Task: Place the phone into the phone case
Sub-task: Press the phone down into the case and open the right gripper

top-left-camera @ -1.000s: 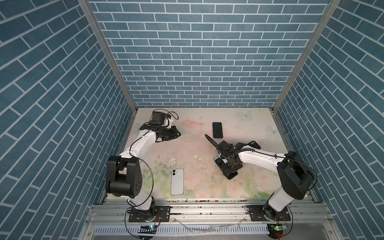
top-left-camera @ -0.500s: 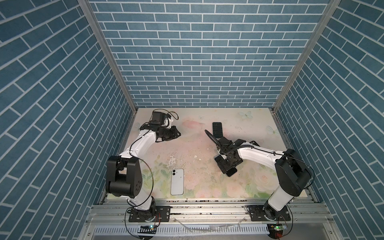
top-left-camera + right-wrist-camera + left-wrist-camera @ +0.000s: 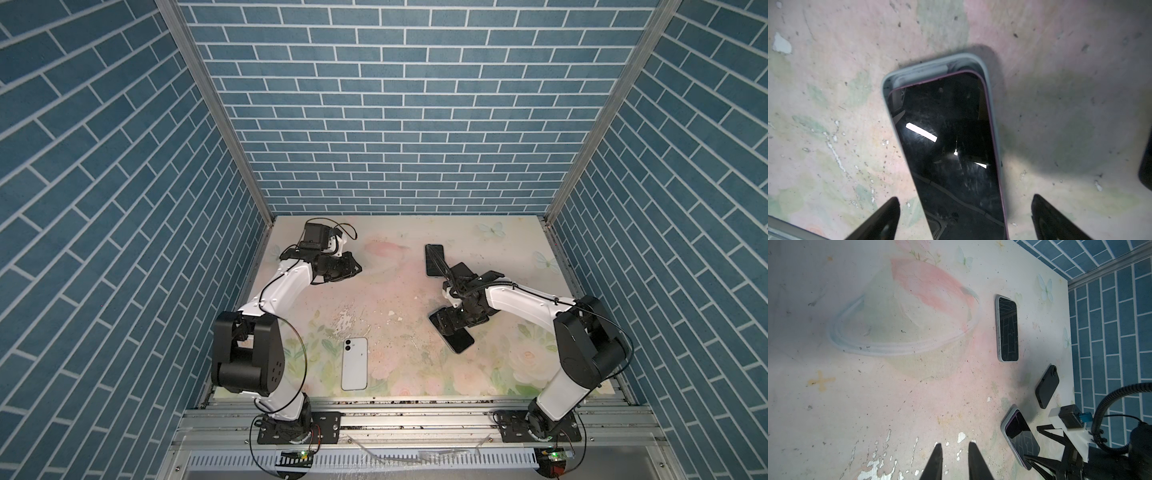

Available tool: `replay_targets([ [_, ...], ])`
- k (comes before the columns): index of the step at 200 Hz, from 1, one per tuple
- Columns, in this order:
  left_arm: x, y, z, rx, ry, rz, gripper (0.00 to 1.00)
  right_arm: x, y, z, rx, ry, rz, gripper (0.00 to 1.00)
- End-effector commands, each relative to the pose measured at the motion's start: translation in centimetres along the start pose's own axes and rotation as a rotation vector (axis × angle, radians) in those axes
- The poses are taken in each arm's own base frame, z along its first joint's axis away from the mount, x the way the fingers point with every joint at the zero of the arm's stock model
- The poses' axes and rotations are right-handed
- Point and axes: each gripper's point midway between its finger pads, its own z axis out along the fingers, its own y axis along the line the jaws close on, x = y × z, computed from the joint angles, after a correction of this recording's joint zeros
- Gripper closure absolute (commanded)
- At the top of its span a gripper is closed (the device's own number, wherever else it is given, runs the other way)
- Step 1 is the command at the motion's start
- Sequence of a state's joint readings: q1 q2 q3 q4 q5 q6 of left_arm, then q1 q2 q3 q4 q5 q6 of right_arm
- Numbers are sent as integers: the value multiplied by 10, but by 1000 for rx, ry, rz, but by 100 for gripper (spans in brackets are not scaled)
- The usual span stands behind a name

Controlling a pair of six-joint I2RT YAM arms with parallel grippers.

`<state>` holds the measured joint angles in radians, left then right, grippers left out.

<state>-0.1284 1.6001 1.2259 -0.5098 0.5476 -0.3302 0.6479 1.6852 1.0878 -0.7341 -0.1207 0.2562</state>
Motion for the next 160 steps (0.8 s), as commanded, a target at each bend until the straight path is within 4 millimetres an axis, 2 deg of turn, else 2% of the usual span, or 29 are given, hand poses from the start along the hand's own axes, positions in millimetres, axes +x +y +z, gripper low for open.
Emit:
replay_targets([
  [1,4,5,6,6,25,-19,75,-7,4,2,-12,-2,-35,1],
  [45,4,5,7,7,27,-20,75,-8,5,19,-4,34,-50,1],
  [83,4,5,7,6,27,-22,75,-9,20,33,2,58,-90,2],
  [121,5,5,7,6,29,-21,75,-15,52,41,-4,66,-168,2],
  [160,5,4,5,5,27,-18,75,-19,103,45,-26,73,-259,3],
])
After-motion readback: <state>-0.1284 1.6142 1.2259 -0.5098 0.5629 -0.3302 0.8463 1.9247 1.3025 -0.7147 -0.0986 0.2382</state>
